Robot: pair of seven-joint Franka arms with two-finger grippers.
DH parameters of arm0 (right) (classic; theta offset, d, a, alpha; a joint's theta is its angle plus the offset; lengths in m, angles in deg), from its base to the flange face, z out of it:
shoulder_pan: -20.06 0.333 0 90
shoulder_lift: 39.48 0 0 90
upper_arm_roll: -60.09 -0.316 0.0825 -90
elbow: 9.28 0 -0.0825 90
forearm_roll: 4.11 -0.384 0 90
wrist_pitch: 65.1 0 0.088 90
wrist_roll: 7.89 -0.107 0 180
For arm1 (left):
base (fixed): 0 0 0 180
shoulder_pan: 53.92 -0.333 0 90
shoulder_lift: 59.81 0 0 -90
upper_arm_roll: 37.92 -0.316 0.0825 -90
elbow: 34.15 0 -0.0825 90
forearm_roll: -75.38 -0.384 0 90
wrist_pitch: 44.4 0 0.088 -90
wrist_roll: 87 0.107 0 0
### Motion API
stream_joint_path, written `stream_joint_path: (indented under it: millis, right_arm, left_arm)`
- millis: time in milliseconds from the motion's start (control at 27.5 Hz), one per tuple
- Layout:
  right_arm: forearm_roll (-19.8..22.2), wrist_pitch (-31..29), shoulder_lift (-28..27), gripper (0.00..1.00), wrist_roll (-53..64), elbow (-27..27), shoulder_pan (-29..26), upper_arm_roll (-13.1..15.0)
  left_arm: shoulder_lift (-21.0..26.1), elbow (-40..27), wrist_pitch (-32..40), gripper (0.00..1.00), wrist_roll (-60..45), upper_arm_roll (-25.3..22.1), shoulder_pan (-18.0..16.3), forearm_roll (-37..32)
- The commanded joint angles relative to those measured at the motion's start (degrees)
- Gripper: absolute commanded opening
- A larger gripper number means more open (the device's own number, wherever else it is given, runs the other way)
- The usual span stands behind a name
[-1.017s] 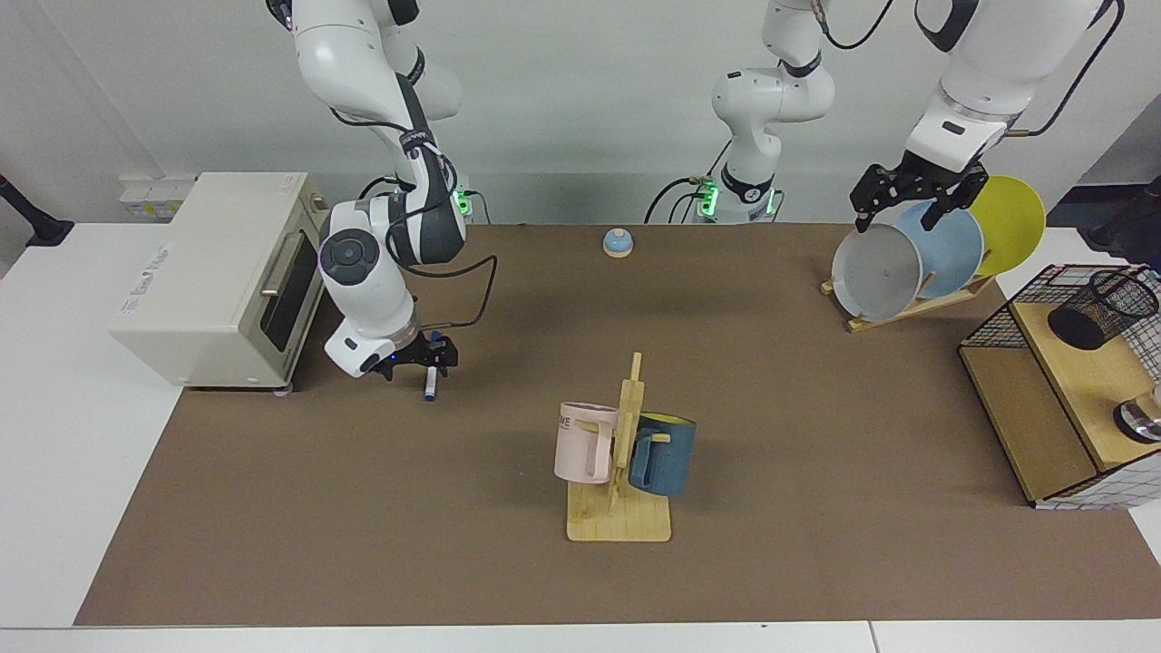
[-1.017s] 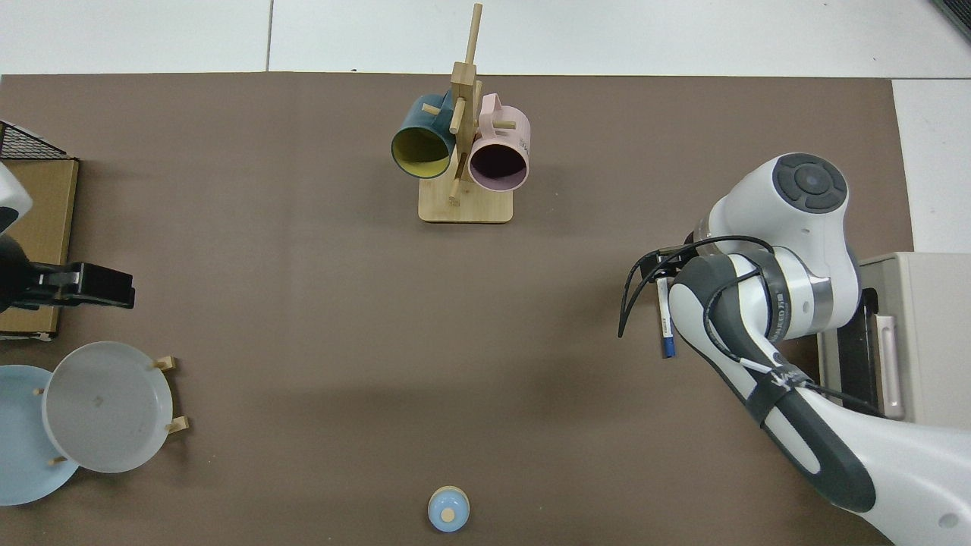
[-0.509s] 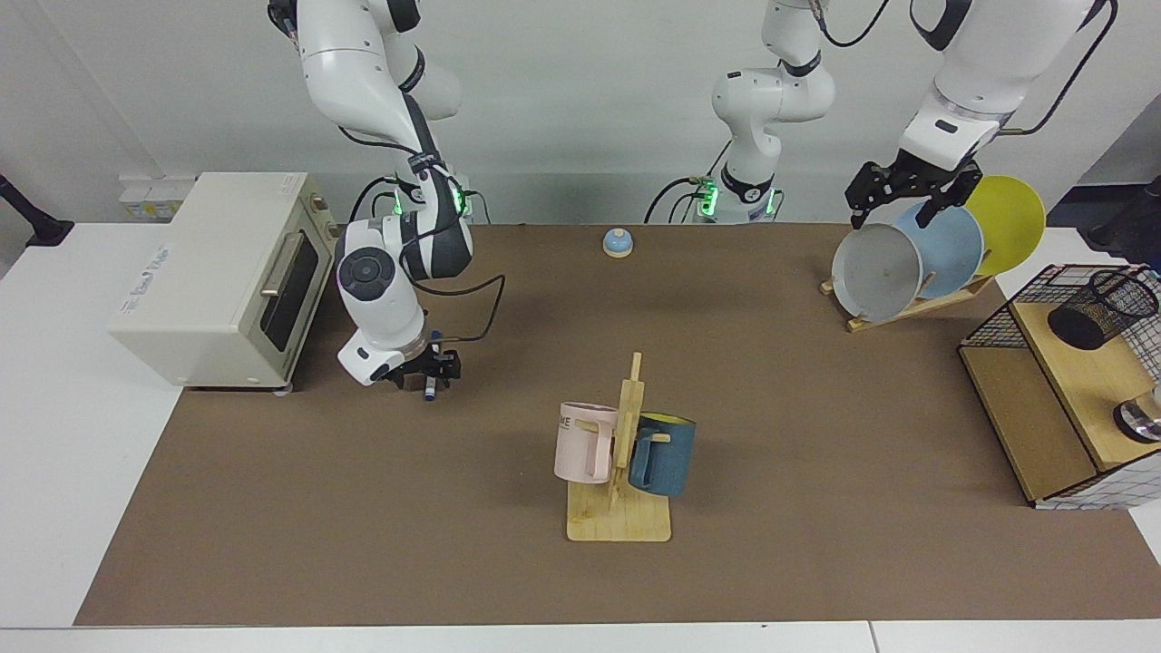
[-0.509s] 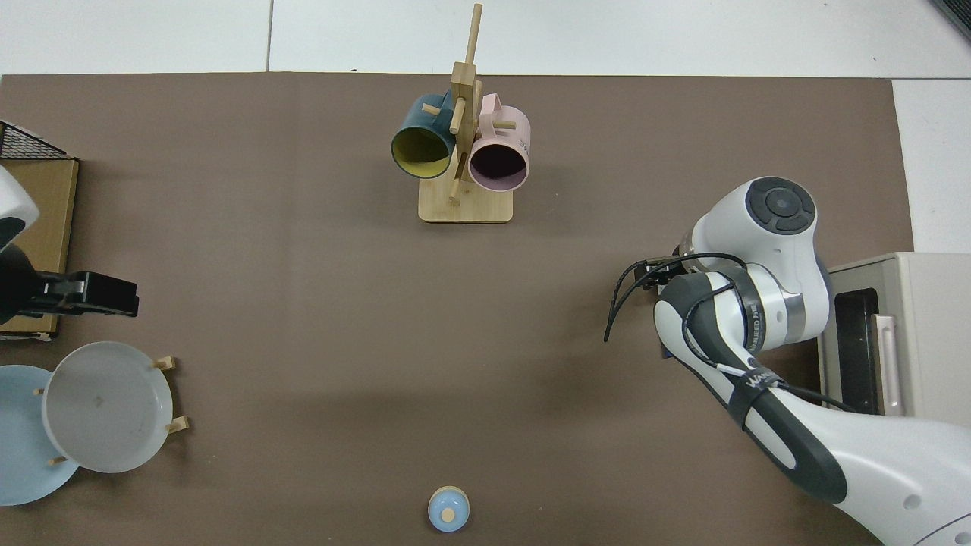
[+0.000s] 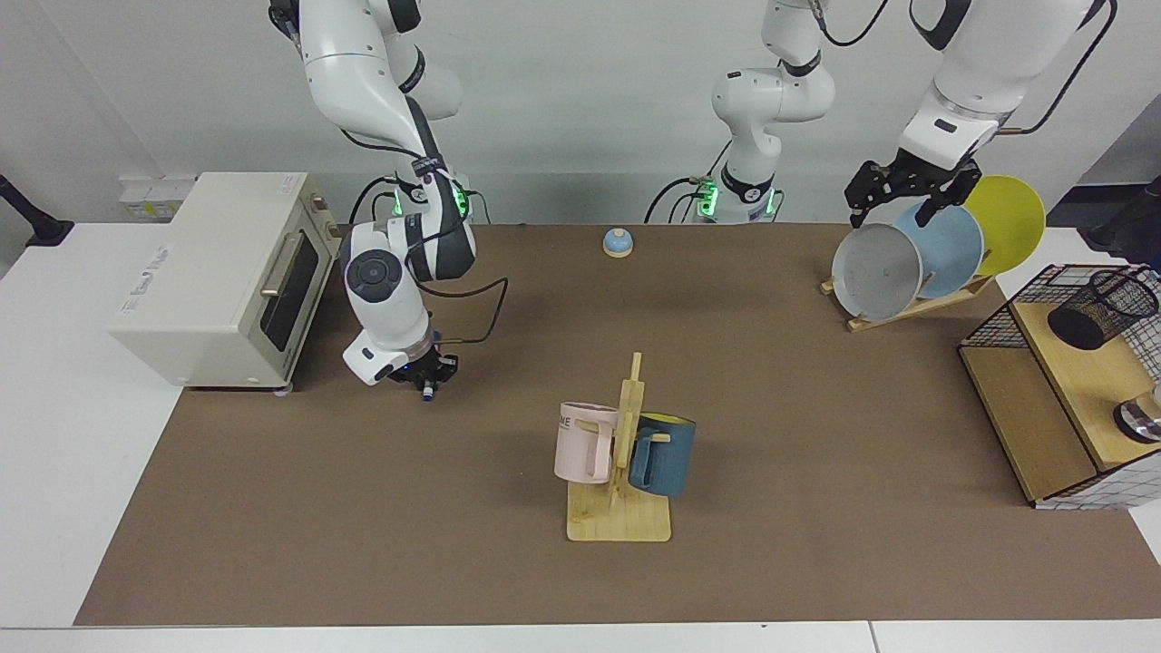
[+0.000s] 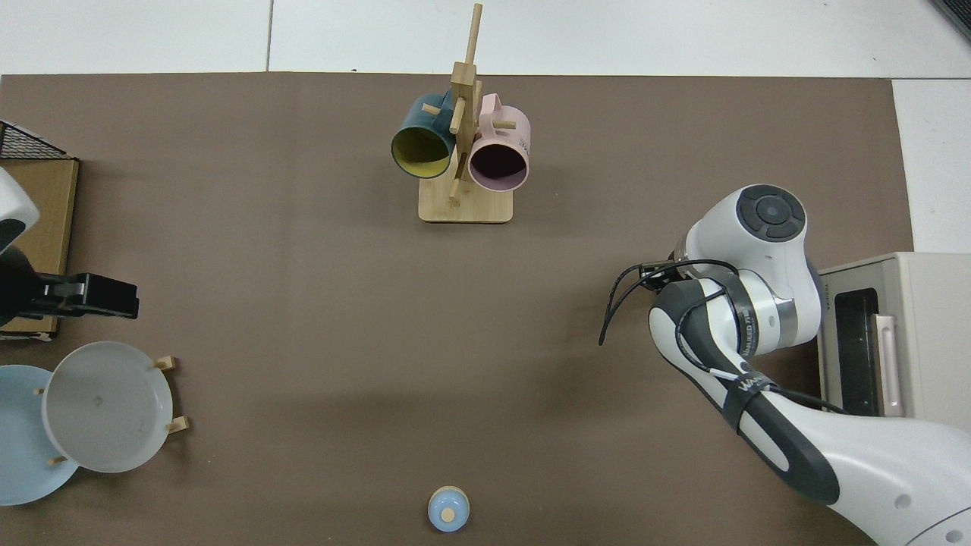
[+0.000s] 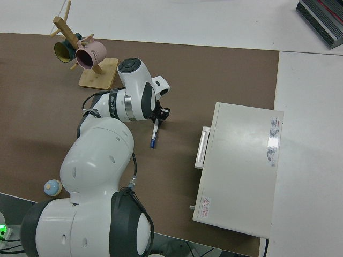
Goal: Put markers into pen holder
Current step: 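Carry the marker toward the middle while the left gripper reaches in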
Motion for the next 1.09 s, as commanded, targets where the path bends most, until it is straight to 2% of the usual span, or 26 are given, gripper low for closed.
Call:
stream_joint_path:
  millis: [0,254,436,654,872,1053]
  right_arm:
    - [1.8,-1.5,0.5,0.0,-2.3,-1.5,-0.1,0.0]
    - [1.6,-0.1,0.9,0.0,-4.7,0.7,-0.1,-0.1]
    - [0.4,5.2,1.6,0.0,-6.1,4.3,-0.1,-0.7]
    - [-4.9,13.6,2.0,0.0,-9.9,10.8,0.5,-1.3]
    - [-7.4,16.7,4.4,0.0,-19.9,11.4,4.0,-1.3]
    - [-10.8,19.5,6.0,0.0,-27.6,12.0,6.8,-1.3]
  left_arm:
    - [-1.2,-1.0,0.9,1.0,0.6,0.0,0.5,0.6]
    - [-0.6,0.0,-0.6,1.0,0.8,0.7,0.4,2.9]
    - [-0.6,0.1,-0.9,1.0,2.8,0.8,0.4,6.0]
    - [-1.0,-0.7,-3.9,1.0,13.7,0.8,0.6,10.3]
    - [-1.0,-0.8,-4.0,1.0,27.8,1.2,2.7,10.2]
    - [-1.0,-0.7,-4.2,1.0,28.8,1.6,4.9,10.3]
